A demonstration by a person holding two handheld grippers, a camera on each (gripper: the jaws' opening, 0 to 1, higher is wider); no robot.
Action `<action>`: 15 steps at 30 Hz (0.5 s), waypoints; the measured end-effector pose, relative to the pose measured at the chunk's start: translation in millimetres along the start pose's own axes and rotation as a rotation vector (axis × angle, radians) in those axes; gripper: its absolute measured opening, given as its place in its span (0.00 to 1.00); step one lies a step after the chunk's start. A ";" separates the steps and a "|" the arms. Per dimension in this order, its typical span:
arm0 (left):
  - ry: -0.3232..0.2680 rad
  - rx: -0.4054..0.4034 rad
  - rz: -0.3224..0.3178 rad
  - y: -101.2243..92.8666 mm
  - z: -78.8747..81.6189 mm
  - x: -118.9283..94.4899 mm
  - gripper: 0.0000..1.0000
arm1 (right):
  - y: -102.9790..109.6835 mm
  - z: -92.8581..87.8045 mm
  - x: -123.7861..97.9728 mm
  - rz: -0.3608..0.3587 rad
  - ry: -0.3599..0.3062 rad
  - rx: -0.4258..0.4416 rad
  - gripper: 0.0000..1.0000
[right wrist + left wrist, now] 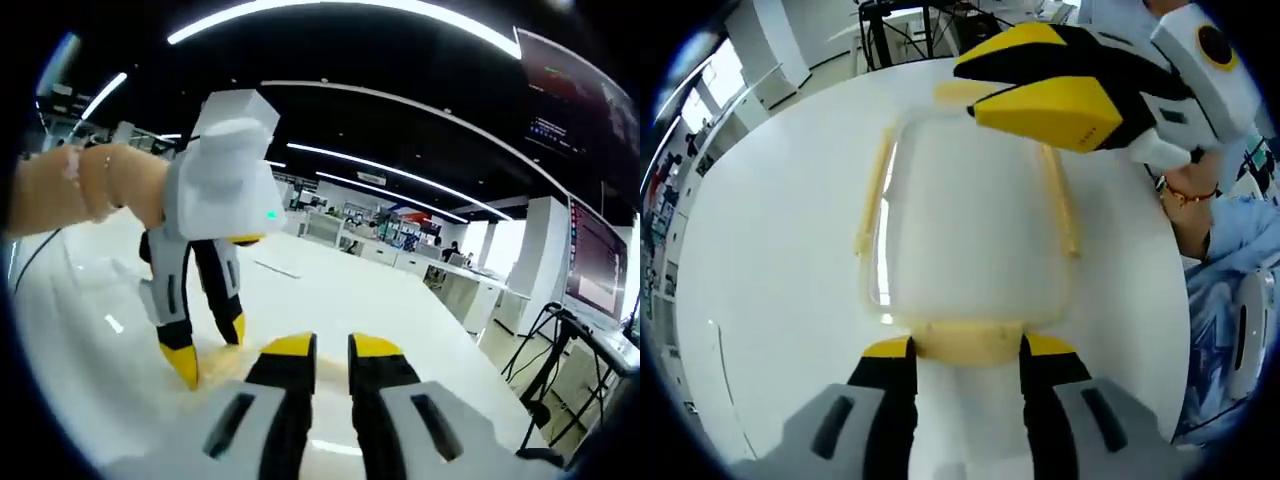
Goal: Snap each plastic latch of the storage box into its locked position after aligning the lid with the box until every specified latch is closed and the lid sits flush.
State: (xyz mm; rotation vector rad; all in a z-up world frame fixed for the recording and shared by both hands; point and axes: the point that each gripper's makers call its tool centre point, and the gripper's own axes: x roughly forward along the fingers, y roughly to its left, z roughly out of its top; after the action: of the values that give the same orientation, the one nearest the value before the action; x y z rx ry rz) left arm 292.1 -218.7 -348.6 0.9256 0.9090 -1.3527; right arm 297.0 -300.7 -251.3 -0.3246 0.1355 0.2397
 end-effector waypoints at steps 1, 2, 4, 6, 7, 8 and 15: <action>0.001 0.000 -0.001 0.0 -0.2 0.0 0.40 | -0.2 -3.0 2.1 0.023 0.025 -0.003 0.09; 0.002 0.000 -0.002 0.1 -0.3 0.0 0.40 | -0.4 -6.0 4.3 0.045 0.050 -0.007 0.07; 0.005 0.000 -0.003 0.2 -0.6 -0.3 0.40 | -1.5 -18.8 11.6 0.118 0.140 -0.009 0.02; 0.002 0.000 -0.004 0.6 -0.3 -0.2 0.40 | 0.7 -33.2 18.4 0.187 0.231 0.008 0.00; 0.001 0.000 -0.005 0.9 0.1 -0.3 0.40 | 3.8 -41.4 20.1 0.219 0.279 0.001 0.00; 0.001 0.001 -0.006 1.1 0.1 -0.2 0.40 | 4.3 -47.8 22.4 0.233 0.313 -0.013 0.00; -0.019 0.009 -0.017 2.6 1.3 -1.5 0.40 | 13.7 -72.7 27.3 0.282 0.427 -0.049 0.00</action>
State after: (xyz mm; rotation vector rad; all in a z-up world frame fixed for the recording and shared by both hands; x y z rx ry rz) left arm 294.7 -219.3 -346.6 0.9118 0.8984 -1.3786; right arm 313.0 -306.4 -328.3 -0.4028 0.5997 0.4520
